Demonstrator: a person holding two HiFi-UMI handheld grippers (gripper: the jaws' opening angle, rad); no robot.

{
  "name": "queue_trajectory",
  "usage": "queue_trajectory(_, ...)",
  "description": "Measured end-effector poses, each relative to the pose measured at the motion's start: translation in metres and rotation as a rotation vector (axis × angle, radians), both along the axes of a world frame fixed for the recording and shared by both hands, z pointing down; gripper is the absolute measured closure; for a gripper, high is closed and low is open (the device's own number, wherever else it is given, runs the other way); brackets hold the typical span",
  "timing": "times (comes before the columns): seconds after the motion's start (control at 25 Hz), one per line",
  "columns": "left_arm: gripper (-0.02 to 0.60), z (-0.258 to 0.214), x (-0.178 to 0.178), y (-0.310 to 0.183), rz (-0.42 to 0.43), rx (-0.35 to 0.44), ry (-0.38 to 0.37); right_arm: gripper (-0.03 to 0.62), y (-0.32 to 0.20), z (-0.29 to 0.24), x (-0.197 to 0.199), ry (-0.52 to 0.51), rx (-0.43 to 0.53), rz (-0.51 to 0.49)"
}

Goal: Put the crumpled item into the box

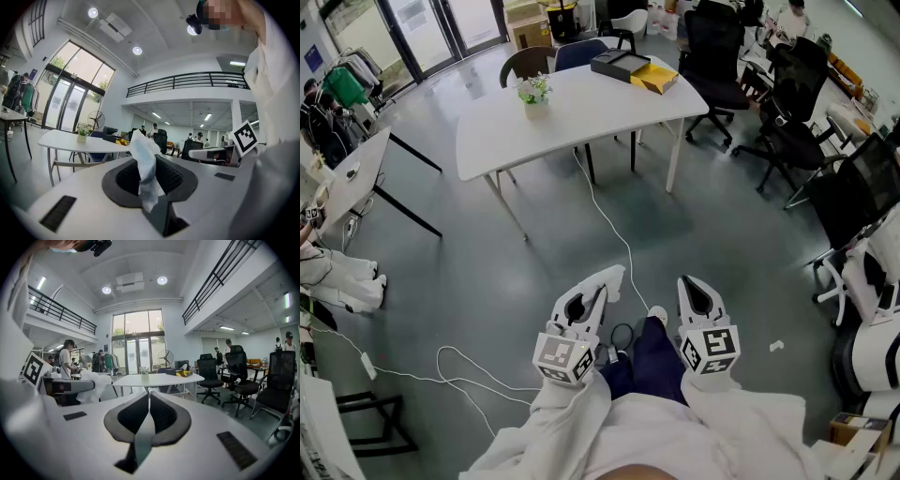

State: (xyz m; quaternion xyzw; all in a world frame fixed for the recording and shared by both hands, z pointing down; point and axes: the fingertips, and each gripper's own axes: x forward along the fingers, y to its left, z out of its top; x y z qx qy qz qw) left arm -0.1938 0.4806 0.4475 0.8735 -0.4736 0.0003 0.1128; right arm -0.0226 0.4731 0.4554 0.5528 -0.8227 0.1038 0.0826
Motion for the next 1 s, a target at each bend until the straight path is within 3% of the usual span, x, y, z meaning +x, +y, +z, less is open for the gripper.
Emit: queue_trajectory(1.0,0.502,0.007,0.004,-0.007,0.014,0.017,-0.037,0.554,-0.004,0.003,0.015,-0.017,0.0,0.041)
